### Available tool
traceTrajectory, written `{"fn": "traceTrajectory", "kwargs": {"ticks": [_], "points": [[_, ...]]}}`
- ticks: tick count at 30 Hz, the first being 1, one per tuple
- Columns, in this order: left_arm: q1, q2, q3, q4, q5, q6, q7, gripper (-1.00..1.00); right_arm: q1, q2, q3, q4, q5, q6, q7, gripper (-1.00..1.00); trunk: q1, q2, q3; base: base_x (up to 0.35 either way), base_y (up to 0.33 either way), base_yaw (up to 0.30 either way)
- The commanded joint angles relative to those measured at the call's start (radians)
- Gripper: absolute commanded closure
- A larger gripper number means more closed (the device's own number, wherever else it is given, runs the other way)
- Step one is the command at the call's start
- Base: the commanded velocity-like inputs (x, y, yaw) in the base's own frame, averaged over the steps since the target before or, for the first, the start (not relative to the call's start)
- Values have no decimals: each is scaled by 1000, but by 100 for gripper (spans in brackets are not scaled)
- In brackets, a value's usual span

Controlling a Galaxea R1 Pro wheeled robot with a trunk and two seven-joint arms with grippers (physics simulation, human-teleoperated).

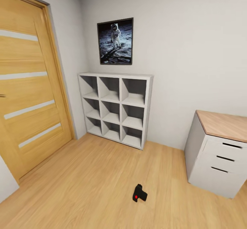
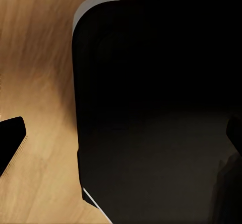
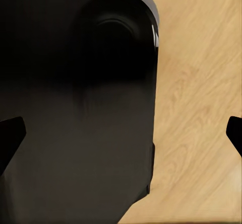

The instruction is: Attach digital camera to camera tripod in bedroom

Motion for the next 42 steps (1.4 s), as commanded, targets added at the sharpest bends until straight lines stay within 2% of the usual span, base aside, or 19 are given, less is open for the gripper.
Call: {"fn": "traceTrajectory", "kwargs": {"ticks": [1,37,41,42], "points": [[0,0,0,0,0,-3,0,-100,0,0,0,0,1,-3,-1,-100,0,0,-1,0,0,-299],[0,-8,8,0,8,-4,0,-100,0,-3,-8,0,-9,-3,-1,-100,0,0,-1,0,0,-299],[0,-9,11,1,21,-4,0,-100,0,-3,-8,0,-9,-3,-1,-100,0,0,-1,0,0,-299],[0,-10,11,1,43,-4,0,-100,0,-4,-8,0,-9,-3,-1,-100,0,0,-1,0,0,-299]]}}
